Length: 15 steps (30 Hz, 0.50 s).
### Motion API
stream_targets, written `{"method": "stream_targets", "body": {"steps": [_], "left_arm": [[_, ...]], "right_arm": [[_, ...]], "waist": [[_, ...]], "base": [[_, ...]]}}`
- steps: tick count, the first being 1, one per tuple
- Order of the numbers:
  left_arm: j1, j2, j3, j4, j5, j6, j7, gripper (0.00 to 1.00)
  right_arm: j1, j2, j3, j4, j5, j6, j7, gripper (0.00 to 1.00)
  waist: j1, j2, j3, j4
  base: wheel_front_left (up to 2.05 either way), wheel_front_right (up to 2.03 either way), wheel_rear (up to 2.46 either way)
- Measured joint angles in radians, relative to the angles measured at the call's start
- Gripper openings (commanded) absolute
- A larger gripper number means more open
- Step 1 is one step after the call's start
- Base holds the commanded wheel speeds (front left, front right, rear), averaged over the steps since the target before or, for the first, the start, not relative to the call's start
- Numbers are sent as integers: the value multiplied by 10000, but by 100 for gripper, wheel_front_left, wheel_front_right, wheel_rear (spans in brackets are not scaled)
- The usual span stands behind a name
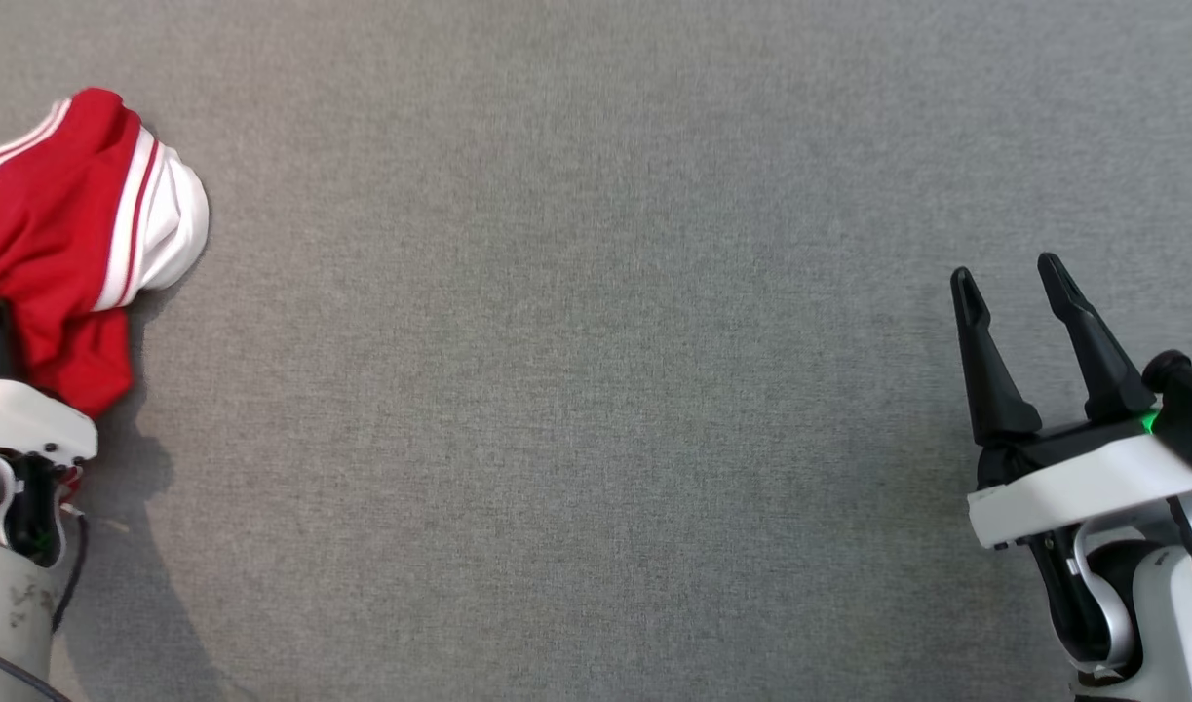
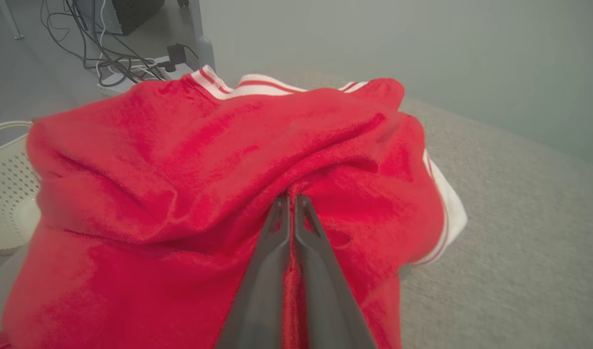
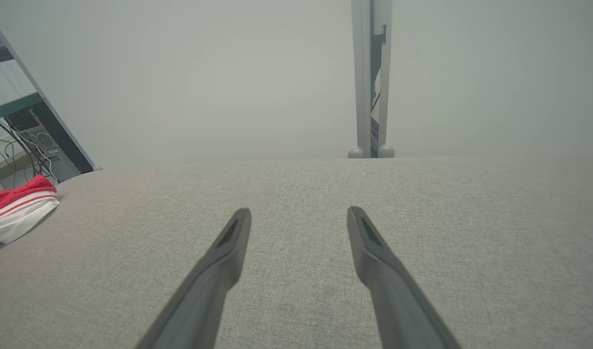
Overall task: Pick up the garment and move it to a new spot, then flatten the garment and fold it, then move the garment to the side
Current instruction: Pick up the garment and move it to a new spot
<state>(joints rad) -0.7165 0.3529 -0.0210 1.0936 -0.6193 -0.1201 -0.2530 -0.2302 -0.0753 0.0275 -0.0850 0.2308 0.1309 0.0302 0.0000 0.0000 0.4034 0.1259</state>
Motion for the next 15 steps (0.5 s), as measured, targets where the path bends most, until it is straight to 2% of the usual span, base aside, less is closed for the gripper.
{"method": "stream_targets", "body": {"steps": [2, 7, 11, 15], "left_arm": [[194, 186, 174, -606, 178, 244, -42, 0], [1422, 364, 1124, -3304, 880, 1049, -69, 0], [2801, 23, 1741, -5513, 1338, 1576, -67, 0], [4203, -477, 1883, -7733, 1745, 2040, -69, 0]], "right_arm": [[157, 31, -61, 75, 19, 0, -109, 100], [495, 104, -109, 320, 150, 0, -276, 100], [872, 157, -134, 389, 234, 0, -309, 100], [1245, 199, -207, 378, 272, 0, -307, 100]], "waist": [[0, 0, -284, -27], [0, 0, -1088, -121], [0, 0, -1742, -254], [0, 0, -2339, -429]], "base": [[0, 0, 0], [0, 0, 0], [0, 0, 0], [0, 0, 0]]}}
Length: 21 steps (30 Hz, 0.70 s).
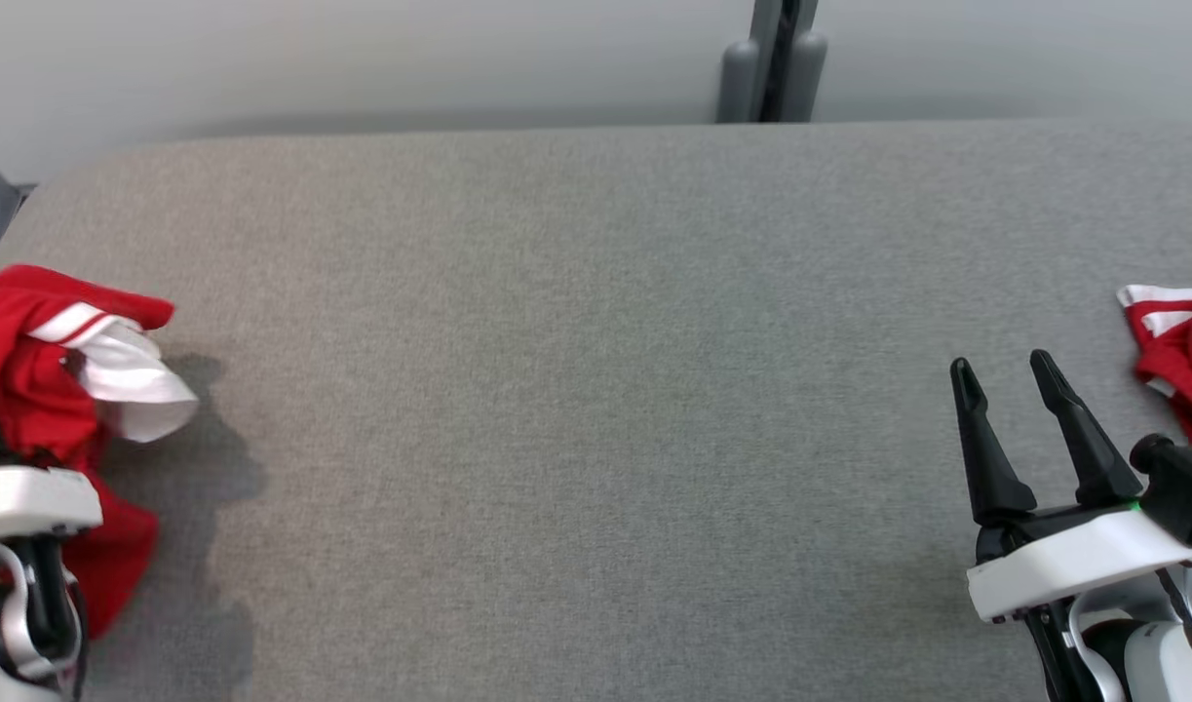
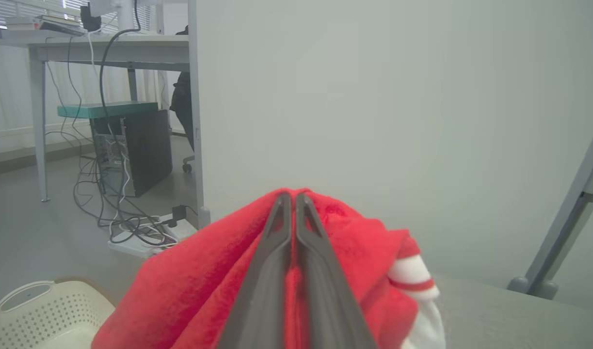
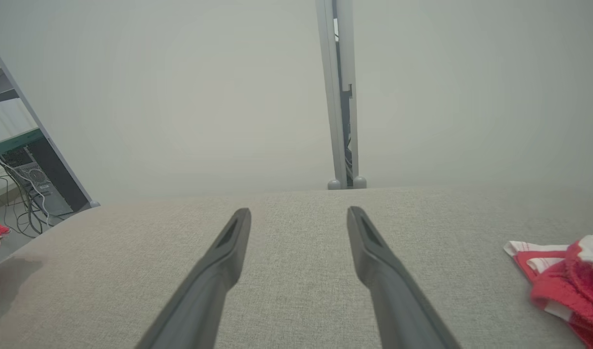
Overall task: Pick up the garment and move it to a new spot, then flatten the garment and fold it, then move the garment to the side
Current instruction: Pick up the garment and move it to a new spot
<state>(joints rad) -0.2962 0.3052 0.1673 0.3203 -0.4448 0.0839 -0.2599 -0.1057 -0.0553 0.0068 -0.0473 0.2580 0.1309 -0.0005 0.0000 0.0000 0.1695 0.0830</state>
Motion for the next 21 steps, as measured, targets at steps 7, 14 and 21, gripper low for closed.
{"method": "stream_targets", "body": {"steps": [7, 14, 21], "left_arm": [[1695, -364, -301, -3039, 479, 598, 397, 0], [2079, -585, -1436, -4544, 995, 648, 1185, 0], [1307, -865, -3053, -4121, 1377, -35, 1647, 0]], "right_arm": [[336, 38, -48, -186, 75, 0, 10, 100], [304, 50, -44, -370, 146, 0, 10, 100], [132, 52, 82, -416, 293, 0, -69, 100]], "waist": [[0, 0, -501, -626], [0, 0, -503, -1379], [0, 0, -258, -2265]], "base": [[0, 0, 0], [0, 0, 0], [0, 0, 0]]}}
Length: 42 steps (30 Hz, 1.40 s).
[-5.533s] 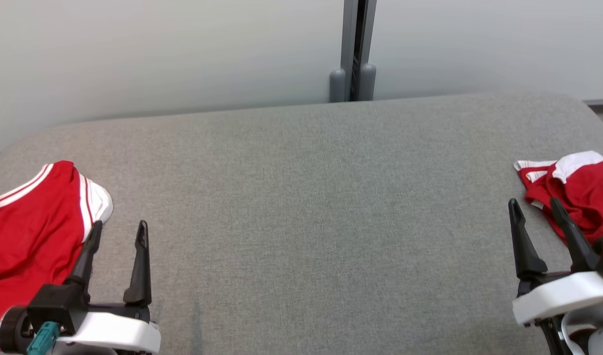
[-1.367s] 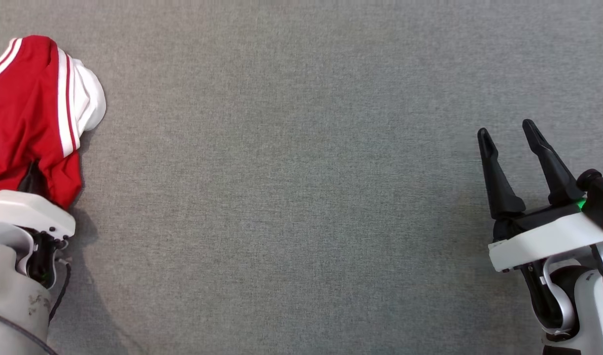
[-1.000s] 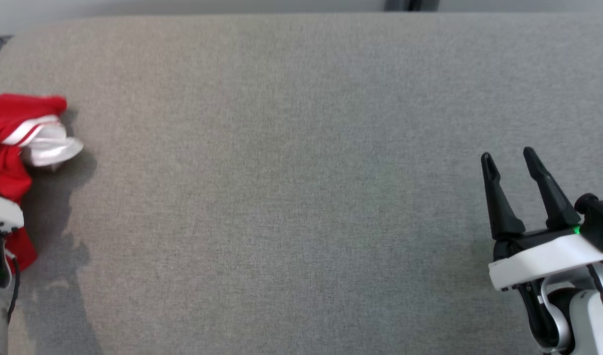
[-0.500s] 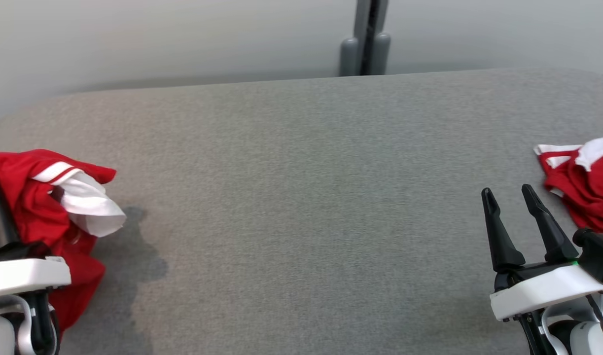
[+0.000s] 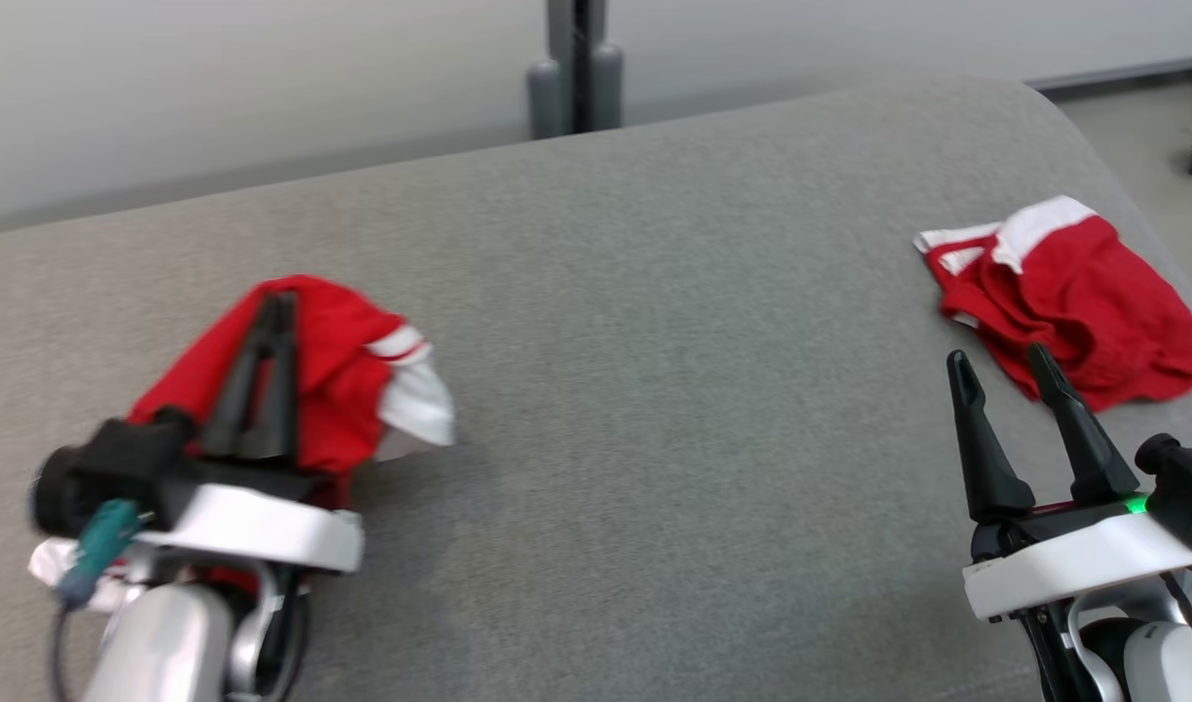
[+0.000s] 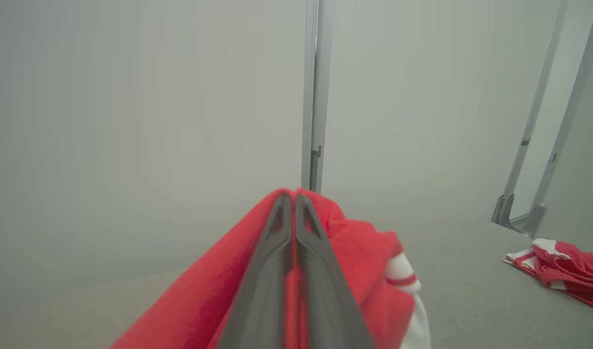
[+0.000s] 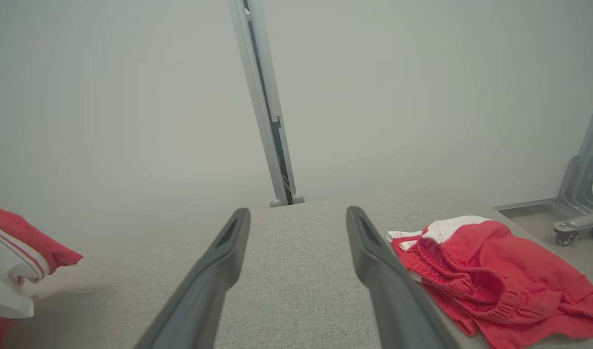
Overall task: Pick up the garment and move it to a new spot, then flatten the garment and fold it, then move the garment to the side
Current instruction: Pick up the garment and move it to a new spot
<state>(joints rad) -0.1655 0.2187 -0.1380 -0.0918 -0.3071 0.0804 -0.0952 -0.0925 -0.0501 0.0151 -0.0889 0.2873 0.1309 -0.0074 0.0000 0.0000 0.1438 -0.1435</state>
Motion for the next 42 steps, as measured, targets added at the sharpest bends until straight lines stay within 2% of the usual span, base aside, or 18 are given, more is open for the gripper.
{"method": "stream_targets", "body": {"steps": [4, 8, 18, 22, 23, 24, 28, 31, 35, 42], "left_arm": [[-796, -318, -1012, 798, 146, -610, 127, 0], [-1475, -709, -1728, 1812, 274, -1005, 140, 0], [-2828, -1283, -2673, 4546, 351, -1503, -151, 0], [-3074, -1421, -2828, 5116, 234, -1599, -410, 0], [-3125, -1469, -2832, 5273, 67, -1643, -493, 41], [-3145, -1509, -2838, 5404, -67, -1651, -575, 100], [-3148, -1605, -3045, 5649, -284, -1672, -970, 100], [-3089, -1651, -3141, 5342, -445, -1592, -1304, 100], [-2729, -1517, -2834, 4738, -435, -1195, -1494, 100], [-1943, -673, -1632, 3728, -518, -430, -1611, 100]], "right_arm": [[-34, 0, 88, 21, 33, 0, -77, 100], [-116, 2, 136, 79, 31, 0, -201, 100], [-279, 0, 155, 180, 140, 0, -408, 100], [-337, 2, 130, 267, 207, 0, -464, 100], [-352, 2, 105, 299, 207, -2, -474, 100], [-363, 2, 65, 318, 207, 0, -476, 100], [-368, 4, -207, 395, 198, 0, -472, 100], [-331, 2, -418, 382, 59, -2, -393, 100], [-194, 4, -435, 353, -35, 0, -261, 100], [31, 8, -416, 274, -169, 0, -15, 100]], "waist": [[1, 0, 279, -547], [0, 0, 653, -1032], [0, 0, 1793, -1654], [0, 0, 1941, -1703], [0, 0, 1936, -1689], [0, 0, 1907, -1659], [0, 0, 1667, -1507], [0, 0, 1344, -1232], [1, 0, 968, -876], [0, 0, 391, -123]], "base": [[0, 0, 0], [0, 0, 0], [0, 0, 0], [0, 0, 0], [0, 0, 0], [0, 0, 0], [0, 0, 0], [0, 0, 0], [0, 0, 0], [0, 0, 0]]}}
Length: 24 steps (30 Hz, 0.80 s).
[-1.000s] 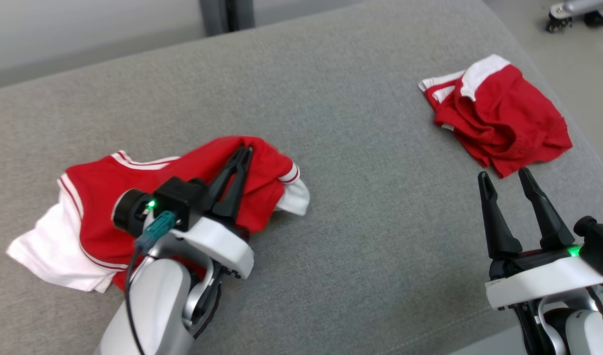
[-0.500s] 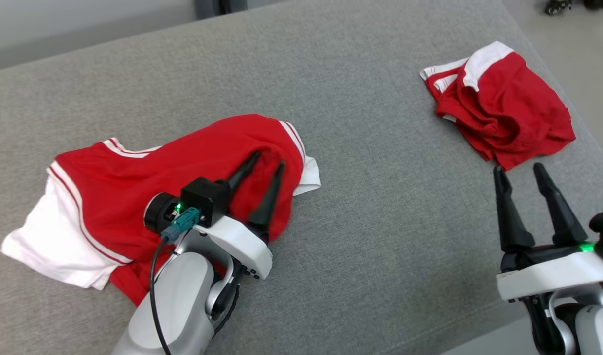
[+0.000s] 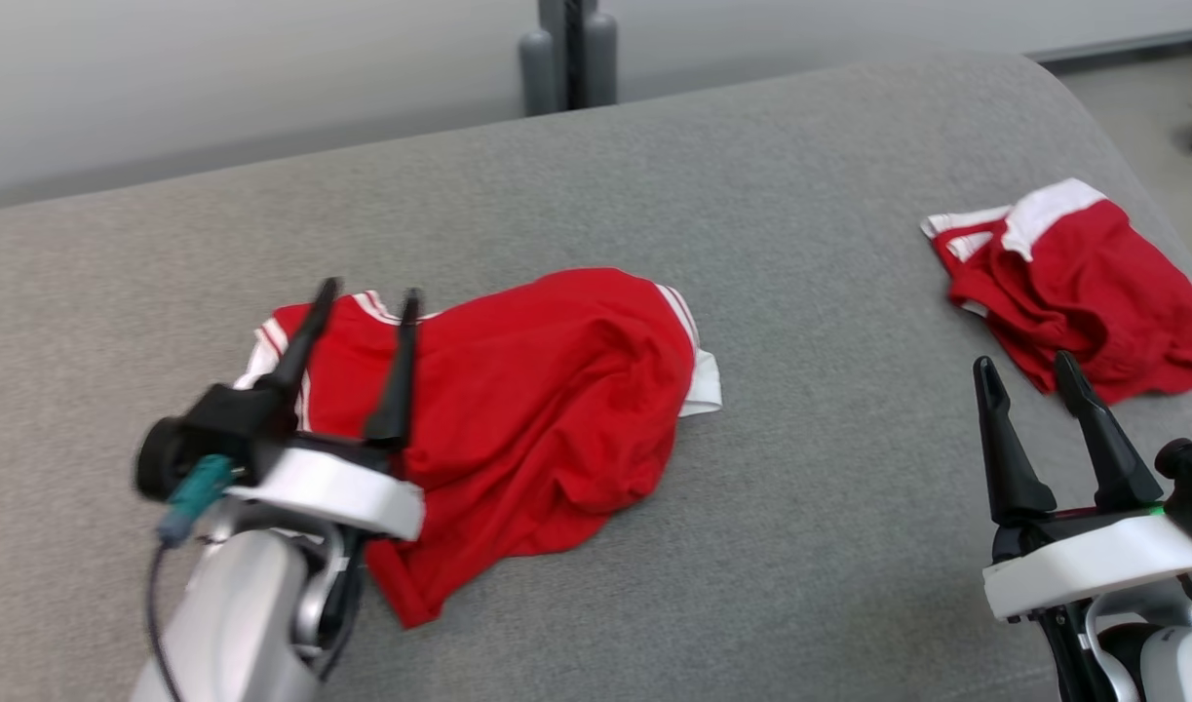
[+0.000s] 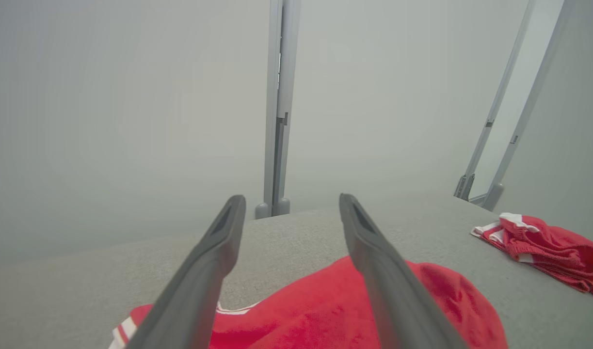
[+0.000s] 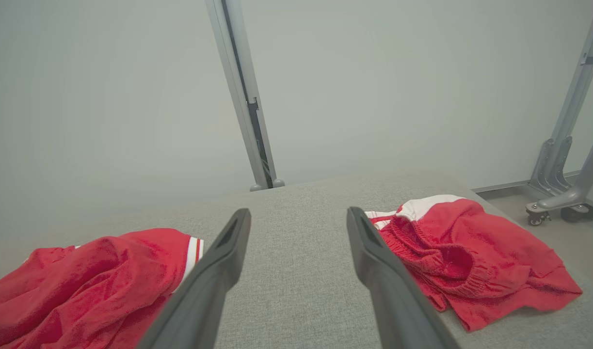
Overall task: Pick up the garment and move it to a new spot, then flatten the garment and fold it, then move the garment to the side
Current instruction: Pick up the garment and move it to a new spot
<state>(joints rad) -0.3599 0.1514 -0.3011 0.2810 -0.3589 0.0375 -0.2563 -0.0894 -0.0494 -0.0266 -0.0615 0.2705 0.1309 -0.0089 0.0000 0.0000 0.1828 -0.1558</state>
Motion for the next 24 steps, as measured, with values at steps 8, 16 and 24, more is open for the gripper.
{"method": "stream_targets", "body": {"steps": [8, 16, 24], "left_arm": [[1378, 888, 1413, -915, -251, 608, -27, 100], [2971, 1267, 1918, -2140, -460, 871, 6, 100], [4097, 1377, 1906, -3179, -564, 1116, 514, 100]], "right_arm": [[222, 2, 77, -15, -184, 0, 234, 100], [668, 2, 79, 12, -217, 0, 451, 100], [996, -25, 111, -100, -209, 0, 673, 100]], "waist": [[0, 0, -650, 676], [0, 0, -1312, 1114], [0, 0, -1849, 1316]], "base": [[0, 0, 0], [0, 0, 0], [0, 0, 0]]}}
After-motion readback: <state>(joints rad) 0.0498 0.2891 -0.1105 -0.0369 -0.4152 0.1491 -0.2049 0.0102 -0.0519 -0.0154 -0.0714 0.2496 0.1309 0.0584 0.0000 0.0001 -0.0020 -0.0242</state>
